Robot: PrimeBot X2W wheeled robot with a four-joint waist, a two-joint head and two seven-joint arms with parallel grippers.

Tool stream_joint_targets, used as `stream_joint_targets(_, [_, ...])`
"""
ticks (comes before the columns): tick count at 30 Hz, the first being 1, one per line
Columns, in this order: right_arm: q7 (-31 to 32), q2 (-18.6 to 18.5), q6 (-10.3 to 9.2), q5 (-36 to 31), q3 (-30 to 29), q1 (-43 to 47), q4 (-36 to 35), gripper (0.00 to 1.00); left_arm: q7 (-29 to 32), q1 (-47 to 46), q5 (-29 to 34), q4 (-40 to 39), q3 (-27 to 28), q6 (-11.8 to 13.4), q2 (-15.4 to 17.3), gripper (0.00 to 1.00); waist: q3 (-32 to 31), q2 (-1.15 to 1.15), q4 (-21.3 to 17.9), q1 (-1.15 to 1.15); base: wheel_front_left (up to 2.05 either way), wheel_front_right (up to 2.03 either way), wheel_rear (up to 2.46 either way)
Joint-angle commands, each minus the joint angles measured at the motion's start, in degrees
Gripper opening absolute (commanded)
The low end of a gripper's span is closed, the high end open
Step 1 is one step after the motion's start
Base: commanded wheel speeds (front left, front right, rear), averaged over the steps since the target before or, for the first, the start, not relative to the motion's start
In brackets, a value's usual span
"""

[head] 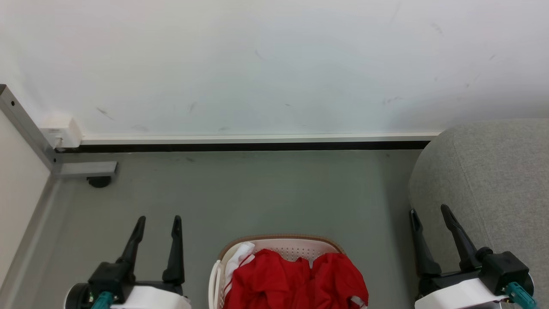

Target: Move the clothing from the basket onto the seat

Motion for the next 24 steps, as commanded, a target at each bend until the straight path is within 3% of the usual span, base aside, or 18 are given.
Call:
stream_joint_targets(1, [-0.71,-0.39,-0.11,-1.47,0.2,-0.58,-0.32,1.0,-0.5,-0.3,2.02,0.04,0.12,-0.16,0.07,1.0,0.01,0.0,-0.04,0.0,0.0,0.0,0.0])
stream_joint_targets(24, [-1.04,-0.37,-0.12,-0.75,0.46,-0.3,-0.97,1.0,-0.9,-0.56,0.87,2.05,1.27,-0.7,-0.28,1.0,0.19,0.0,-0.27,0.0,0.0,0.0,0.0])
